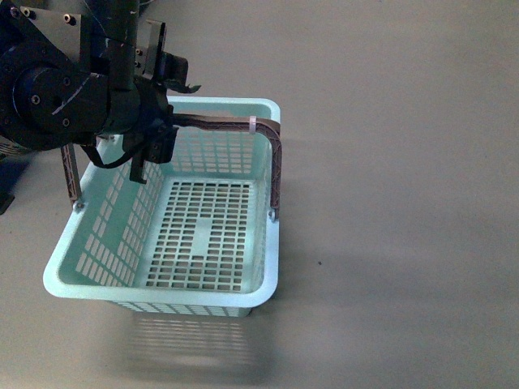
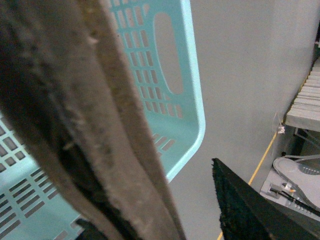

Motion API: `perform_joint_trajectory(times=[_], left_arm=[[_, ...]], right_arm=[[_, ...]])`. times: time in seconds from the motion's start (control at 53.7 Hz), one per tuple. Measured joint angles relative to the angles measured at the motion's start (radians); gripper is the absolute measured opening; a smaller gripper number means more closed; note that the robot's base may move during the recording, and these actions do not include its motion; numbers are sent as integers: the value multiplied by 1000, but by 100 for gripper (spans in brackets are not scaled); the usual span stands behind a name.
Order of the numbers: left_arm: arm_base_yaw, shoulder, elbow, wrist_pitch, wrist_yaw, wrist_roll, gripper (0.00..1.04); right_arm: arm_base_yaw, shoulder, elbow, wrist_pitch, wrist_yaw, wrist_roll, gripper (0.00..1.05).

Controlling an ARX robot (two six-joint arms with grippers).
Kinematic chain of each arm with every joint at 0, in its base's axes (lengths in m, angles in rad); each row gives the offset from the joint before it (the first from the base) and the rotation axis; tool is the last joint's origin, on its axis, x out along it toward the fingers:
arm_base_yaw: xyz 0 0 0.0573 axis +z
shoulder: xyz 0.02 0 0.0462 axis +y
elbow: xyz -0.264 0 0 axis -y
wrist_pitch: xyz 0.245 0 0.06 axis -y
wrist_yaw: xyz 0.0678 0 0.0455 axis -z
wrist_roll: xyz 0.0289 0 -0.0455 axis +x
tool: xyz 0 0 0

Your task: Pick lemon and mango into basket

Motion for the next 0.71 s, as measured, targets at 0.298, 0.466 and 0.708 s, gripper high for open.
perform_joint_trajectory(times=[0.298,0.466,0.708], left_arm=[[17,-11,15,-62,19,-52,8],[41,-100,-66,-59,19,-55,8],[108,-493,-312,-95,28,-105,8]], right_arm=[[0,0,0,0,0,0,96],[0,0,0,0,0,0,96],[0,0,0,0,0,0,96]])
